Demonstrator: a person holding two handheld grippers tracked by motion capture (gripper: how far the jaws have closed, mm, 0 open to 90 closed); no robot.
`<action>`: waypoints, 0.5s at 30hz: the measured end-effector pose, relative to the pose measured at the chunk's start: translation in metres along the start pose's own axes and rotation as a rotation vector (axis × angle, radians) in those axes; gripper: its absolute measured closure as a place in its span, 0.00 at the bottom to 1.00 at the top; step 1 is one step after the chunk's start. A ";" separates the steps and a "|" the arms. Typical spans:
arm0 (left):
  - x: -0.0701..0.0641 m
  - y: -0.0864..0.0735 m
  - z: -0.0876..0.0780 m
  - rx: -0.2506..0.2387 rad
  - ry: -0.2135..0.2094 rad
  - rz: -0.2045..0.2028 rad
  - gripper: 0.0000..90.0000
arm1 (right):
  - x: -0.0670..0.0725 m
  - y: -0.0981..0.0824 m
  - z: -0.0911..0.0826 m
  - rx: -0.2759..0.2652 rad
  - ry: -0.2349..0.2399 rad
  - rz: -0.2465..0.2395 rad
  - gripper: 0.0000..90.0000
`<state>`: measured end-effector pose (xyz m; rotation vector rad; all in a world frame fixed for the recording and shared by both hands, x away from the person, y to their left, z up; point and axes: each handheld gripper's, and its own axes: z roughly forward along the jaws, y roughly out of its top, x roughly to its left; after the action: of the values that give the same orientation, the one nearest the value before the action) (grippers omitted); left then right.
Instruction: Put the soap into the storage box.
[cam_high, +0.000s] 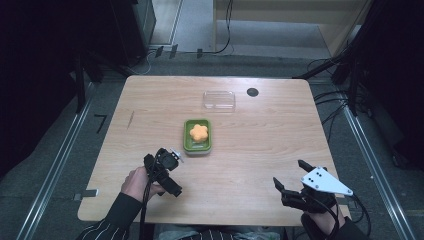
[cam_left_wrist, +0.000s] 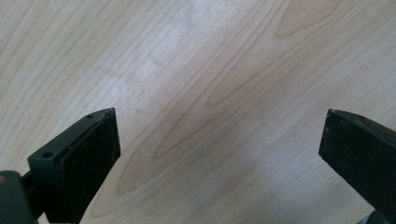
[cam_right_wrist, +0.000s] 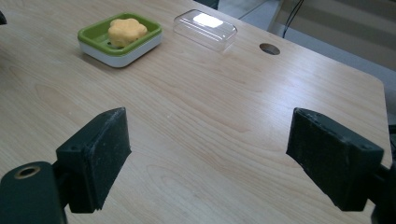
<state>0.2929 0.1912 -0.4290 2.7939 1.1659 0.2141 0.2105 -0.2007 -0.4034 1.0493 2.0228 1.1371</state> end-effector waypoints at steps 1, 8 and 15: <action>-0.001 -0.003 0.000 -0.001 -0.003 -0.003 0.00 | 0.000 0.000 0.000 -0.002 0.000 0.001 0.15; -0.005 -0.011 0.004 0.024 -0.006 0.005 0.00 | 0.000 0.000 0.000 -0.002 0.000 0.001 0.15; -0.006 -0.014 0.008 0.041 -0.014 0.009 0.00 | 0.000 0.000 0.000 0.001 -0.002 -0.002 0.15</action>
<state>0.2800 0.1967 -0.4392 2.8318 1.1674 0.1738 0.2105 -0.2006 -0.4035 1.0485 2.0223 1.1344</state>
